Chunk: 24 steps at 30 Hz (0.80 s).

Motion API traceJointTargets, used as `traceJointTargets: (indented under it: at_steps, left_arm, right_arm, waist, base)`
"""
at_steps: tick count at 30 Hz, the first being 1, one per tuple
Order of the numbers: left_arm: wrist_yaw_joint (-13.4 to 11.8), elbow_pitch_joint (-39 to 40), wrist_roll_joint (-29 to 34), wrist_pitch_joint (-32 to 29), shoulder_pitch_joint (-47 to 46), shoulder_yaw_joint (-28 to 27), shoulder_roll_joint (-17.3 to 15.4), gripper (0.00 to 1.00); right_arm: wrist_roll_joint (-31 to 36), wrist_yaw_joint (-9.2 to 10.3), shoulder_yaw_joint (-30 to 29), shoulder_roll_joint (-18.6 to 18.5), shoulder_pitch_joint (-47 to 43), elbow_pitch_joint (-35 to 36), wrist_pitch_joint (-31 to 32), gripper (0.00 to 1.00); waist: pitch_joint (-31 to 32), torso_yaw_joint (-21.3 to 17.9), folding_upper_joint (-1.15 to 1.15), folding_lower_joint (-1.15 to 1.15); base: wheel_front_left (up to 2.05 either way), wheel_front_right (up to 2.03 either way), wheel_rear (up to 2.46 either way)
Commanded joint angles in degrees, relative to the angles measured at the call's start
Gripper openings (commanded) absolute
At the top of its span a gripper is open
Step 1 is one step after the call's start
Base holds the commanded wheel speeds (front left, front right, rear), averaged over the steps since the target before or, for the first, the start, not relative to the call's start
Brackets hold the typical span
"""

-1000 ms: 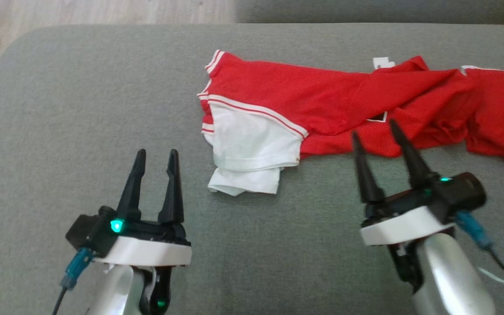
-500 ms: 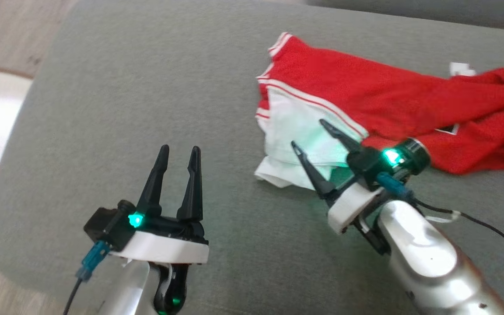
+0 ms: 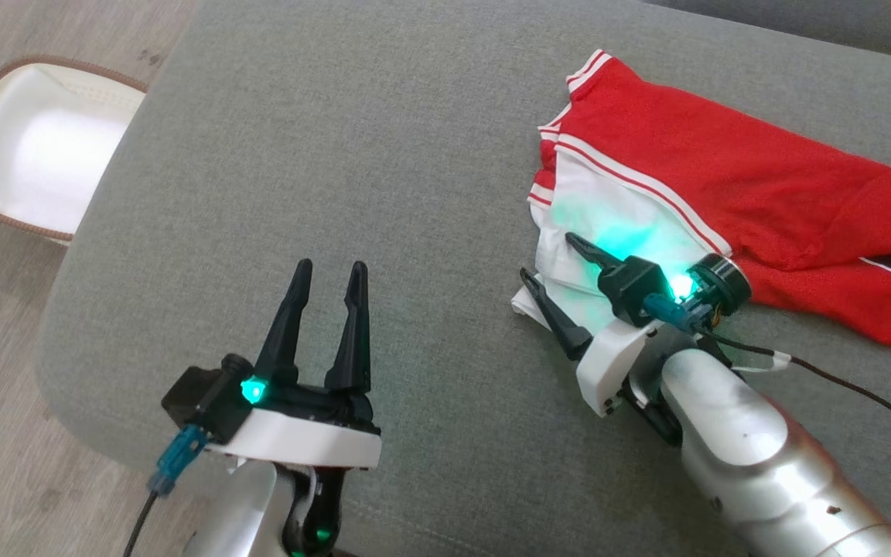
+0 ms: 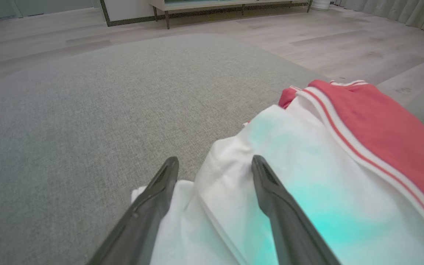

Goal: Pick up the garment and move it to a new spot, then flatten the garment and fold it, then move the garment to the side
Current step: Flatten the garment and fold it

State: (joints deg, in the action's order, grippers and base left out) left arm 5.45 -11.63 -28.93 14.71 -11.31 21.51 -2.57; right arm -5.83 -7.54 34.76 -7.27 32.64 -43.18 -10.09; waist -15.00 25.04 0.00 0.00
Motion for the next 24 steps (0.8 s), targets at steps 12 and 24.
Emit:
traceJointTargets:
  at_steps: [12,24]
  left_arm:
    - [-0.9,1.9,-0.7,0.3,-1.0,-1.6,-0.3,1.00]
    - [-0.4,1.5,0.6,0.3,-1.1,-2.9,-0.3,1.00]
  right_arm:
    - [-0.3,0.05,-1.0,3.9,3.9,-4.7,-3.1,0.00]
    - [-2.5,0.05,-2.5,4.3,5.4,3.8,-4.8,0.00]
  waist:
    - [0.1,-0.9,0.00,0.00]
    - [1.9,-5.3,0.00,0.00]
  base:
    - [0.00,0.00,0.00]
    - [0.00,0.00,0.00]
